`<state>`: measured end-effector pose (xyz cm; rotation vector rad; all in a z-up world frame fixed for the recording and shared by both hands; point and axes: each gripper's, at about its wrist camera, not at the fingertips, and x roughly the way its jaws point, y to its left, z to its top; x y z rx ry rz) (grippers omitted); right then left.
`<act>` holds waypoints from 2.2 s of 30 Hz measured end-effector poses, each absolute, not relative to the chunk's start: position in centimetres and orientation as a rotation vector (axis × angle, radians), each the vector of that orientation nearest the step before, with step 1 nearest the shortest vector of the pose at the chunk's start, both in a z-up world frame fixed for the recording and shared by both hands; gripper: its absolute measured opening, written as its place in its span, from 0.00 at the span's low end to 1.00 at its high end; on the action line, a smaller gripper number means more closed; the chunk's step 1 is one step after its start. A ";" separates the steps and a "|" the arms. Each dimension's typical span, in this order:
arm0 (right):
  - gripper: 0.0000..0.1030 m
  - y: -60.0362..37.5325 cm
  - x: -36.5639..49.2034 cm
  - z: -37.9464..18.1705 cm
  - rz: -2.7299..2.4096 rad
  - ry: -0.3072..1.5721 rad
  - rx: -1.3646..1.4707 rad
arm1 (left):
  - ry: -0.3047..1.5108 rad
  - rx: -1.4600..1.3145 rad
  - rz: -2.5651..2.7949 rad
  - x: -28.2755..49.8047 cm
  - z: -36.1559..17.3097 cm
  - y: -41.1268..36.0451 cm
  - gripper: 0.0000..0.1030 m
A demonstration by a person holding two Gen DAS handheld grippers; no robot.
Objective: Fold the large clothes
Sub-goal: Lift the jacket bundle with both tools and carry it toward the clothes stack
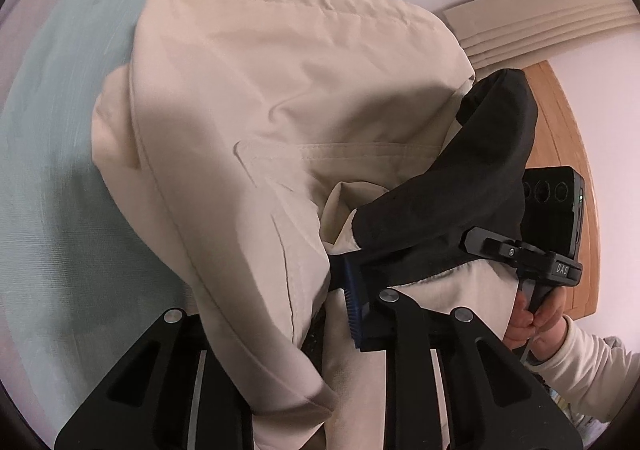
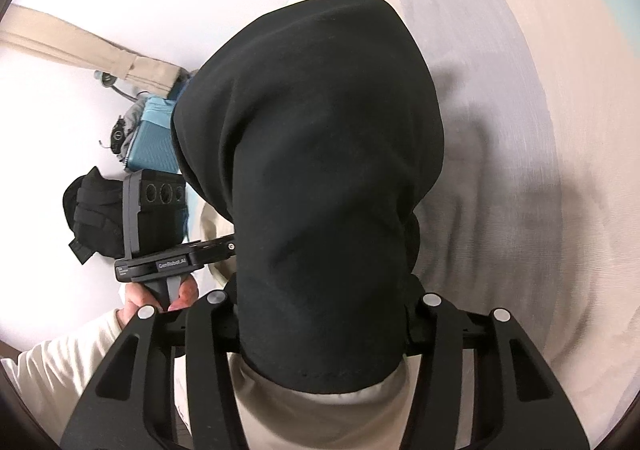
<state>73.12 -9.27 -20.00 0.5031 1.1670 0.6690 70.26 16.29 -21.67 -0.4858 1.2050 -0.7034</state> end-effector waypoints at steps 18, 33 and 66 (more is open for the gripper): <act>0.47 -8.1 67.4 -11.8 0.668 1.084 0.445 | 1.115 -0.382 -0.697 66.9 -13.9 17.9 0.21; 0.45 8.4 62.9 -2.1 0.959 1.000 0.322 | 0.998 -0.367 -0.432 57.1 -3.8 34.4 0.21; 0.45 62.4 58.0 -2.7 1.079 1.197 0.092 | 1.112 -0.450 -0.032 50.9 -6.8 82.4 0.19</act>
